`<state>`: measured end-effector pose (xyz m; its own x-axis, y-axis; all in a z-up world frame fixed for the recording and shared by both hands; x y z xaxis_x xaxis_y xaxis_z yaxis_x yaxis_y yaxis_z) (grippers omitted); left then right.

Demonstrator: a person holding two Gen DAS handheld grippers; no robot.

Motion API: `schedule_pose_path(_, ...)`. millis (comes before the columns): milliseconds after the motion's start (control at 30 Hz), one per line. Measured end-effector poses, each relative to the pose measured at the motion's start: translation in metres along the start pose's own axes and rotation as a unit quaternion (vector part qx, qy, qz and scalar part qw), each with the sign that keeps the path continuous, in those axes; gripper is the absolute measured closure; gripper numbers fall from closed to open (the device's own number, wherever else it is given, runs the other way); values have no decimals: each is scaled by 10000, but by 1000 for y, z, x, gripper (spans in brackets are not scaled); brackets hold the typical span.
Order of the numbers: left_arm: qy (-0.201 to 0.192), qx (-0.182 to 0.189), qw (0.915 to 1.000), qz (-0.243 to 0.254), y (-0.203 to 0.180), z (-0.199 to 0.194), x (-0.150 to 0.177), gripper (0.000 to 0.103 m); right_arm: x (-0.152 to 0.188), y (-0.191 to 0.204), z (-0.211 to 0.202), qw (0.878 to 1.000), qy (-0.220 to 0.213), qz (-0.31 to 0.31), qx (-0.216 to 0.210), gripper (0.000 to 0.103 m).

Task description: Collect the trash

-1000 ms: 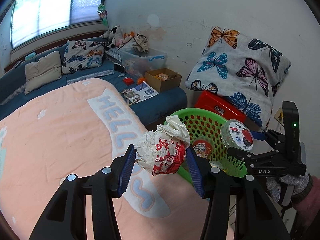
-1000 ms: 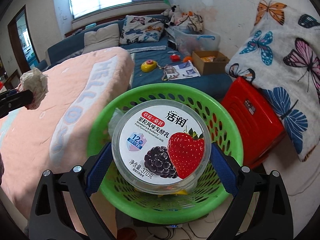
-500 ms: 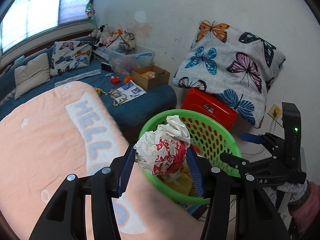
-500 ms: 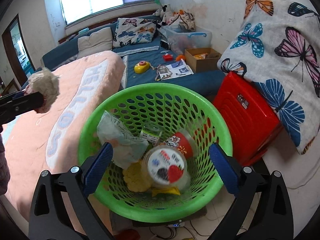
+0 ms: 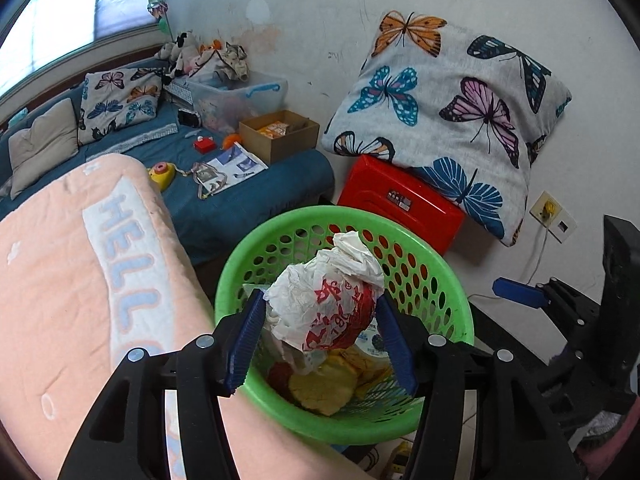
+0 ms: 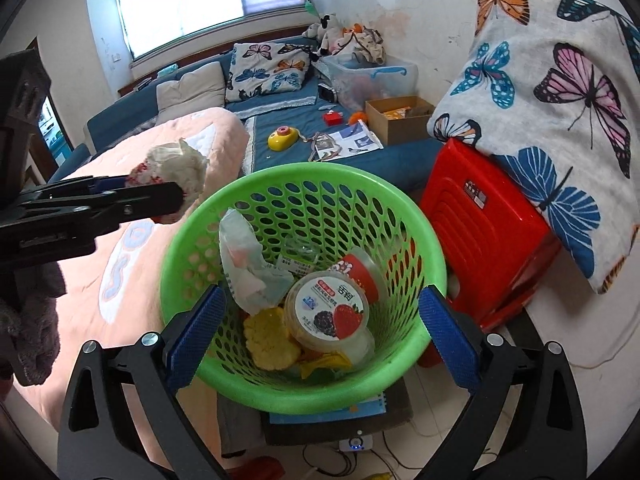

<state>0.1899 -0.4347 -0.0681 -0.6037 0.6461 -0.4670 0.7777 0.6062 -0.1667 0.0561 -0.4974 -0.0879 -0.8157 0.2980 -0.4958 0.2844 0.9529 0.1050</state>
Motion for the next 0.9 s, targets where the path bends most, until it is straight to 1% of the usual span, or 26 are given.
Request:
schedule_pose_path(133,61,50,10000,-11,-2,7,1,45,3,-3,-3,10000,-15,36,-23,7)
schedule_pose_path(233,60,21,10000,-16,-3,7,2,37,5,-3,-4,10000,-25,43,-38,7)
schedule_pose_path(300,35,85,10000,-14,-4,6,3,35,6,-2,-6,10000,-38,42,-51,7)
schedule_pose_path(367,16,65,10000,-18,-5,4,5,30,7,0,-8,10000,-55,36,-69,7)
schedule_pose_path(400,11,69,10000,-35,-5,3,6,29,8,1,-9,9999,-63,26,-76,7)
schedule_pose_path(467,-14,102,9999,-67,-3,-2,9,27,9,3,-12,9999,-75,-1,-86,7)
schedule_pose_path(567,-133,11,9999,-95,2,-15,16,21,12,9,-15,9999,-94,-44,-115,7)
schedule_pose_path(733,-273,-96,9993,-235,16,-36,28,18,16,23,-22,9996,-137,-111,-200,7)
schedule_pose_path(900,-431,-298,9977,-424,38,-58,47,15,19,43,-28,9991,-183,-208,-306,7)
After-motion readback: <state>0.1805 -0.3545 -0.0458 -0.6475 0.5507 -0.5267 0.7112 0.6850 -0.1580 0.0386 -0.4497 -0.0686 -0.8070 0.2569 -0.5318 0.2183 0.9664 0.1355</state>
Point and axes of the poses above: each gripper's, at about its wrist camera, not at the fingertips, and z roughly the way its jaws point, y to its left, x to its underside, the point moved 5 cm from there along z, roughly the way its jaws point, and after that the axes turned 15 degrees about y, right-handed, at the moved point
